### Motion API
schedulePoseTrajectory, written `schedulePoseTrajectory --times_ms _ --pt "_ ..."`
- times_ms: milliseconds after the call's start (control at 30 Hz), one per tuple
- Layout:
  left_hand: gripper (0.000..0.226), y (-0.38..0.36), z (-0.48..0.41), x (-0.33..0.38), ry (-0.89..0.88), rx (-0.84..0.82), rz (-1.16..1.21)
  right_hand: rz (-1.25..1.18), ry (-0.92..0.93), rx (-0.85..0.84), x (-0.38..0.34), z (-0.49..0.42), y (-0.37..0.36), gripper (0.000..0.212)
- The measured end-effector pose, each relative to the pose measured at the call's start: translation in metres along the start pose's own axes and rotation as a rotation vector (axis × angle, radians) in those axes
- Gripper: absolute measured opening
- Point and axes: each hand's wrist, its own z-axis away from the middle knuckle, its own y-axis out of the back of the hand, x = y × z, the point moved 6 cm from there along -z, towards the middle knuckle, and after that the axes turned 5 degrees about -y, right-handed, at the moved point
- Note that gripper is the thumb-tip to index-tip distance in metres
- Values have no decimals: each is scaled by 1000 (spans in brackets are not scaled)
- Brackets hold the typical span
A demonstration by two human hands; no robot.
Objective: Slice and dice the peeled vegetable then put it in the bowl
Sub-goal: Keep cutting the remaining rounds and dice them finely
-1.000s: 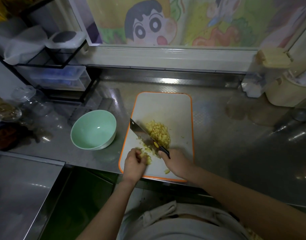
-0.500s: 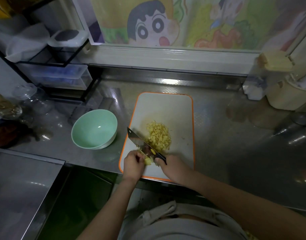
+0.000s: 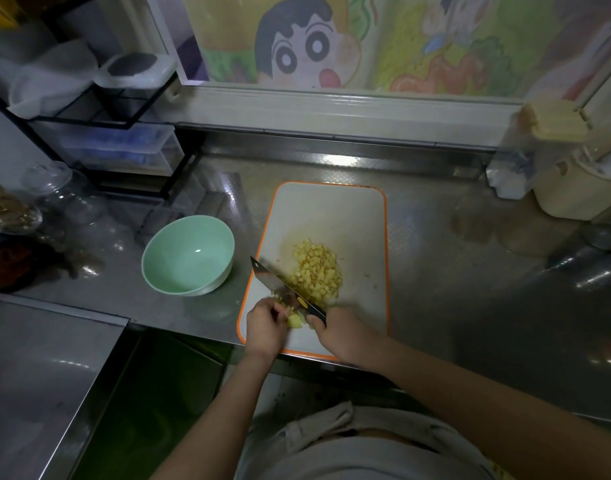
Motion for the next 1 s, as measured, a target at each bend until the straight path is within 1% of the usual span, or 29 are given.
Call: schedulePoseTrajectory --times_ms 500,833,1000 --pt "18 3 3 3 -24 22 -3 40 -44 44 6 -3 -14 39" --pt "16 -1 11 5 -63 13 25 34 -20 31 9 -5 -15 37" --pt "16 2 11 6 -73 33 -37 -2 -4 15 6 -6 -11 37"
